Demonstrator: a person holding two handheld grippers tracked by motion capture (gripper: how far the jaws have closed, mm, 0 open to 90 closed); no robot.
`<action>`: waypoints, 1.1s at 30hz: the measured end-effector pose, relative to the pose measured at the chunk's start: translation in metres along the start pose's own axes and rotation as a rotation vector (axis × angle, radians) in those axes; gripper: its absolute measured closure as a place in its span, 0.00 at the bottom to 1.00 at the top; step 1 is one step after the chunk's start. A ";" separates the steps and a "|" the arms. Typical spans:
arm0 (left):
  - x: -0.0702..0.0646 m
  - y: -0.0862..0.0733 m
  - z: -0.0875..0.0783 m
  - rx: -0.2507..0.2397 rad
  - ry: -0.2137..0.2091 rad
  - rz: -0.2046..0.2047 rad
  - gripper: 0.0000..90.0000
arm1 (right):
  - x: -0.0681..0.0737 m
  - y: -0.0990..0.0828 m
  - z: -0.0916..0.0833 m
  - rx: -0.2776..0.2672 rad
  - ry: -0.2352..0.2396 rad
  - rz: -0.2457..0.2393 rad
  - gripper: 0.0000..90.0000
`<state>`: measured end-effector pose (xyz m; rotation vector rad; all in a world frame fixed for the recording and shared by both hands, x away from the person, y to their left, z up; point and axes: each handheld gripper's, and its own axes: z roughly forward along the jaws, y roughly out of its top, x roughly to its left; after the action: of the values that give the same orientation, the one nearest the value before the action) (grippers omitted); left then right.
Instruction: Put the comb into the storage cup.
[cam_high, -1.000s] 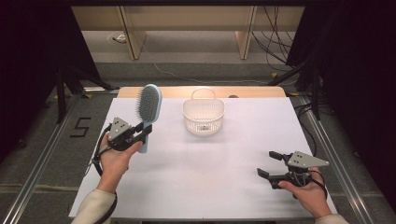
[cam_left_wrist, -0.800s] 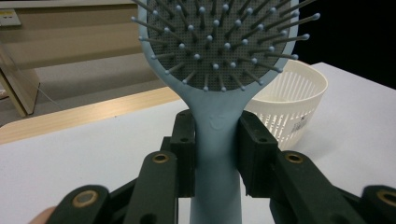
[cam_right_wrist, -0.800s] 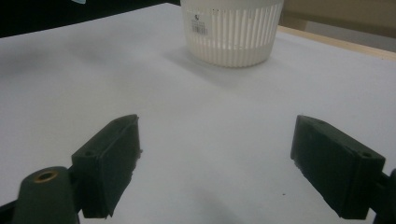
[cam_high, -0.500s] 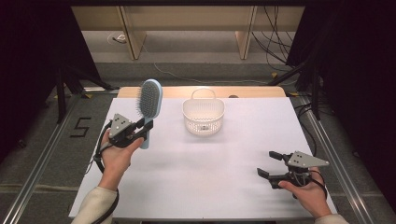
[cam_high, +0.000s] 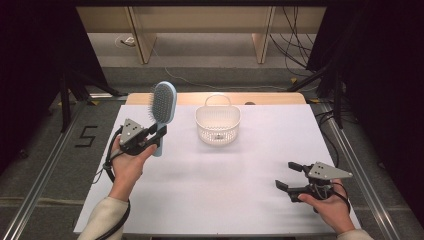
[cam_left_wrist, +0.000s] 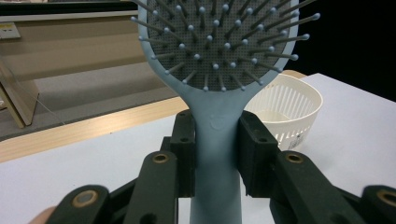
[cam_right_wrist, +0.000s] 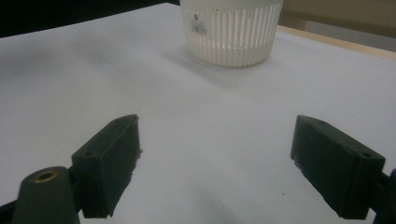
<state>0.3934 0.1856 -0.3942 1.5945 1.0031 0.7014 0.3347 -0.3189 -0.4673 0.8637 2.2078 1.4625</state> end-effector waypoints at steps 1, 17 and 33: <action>0.000 0.000 0.000 0.000 -0.001 0.000 0.78 | 0.000 0.000 0.000 0.000 0.000 0.000 0.18; -0.003 0.007 0.006 -0.017 -0.005 -0.001 0.78 | 0.000 0.000 0.000 0.000 0.001 0.001 0.18; -0.005 0.010 0.014 -0.022 -0.010 0.006 0.78 | 0.000 0.000 0.000 -0.001 0.002 0.004 0.18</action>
<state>0.4054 0.1736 -0.3879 1.5809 0.9805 0.7052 0.3348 -0.3190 -0.4674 0.8679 2.2074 1.4669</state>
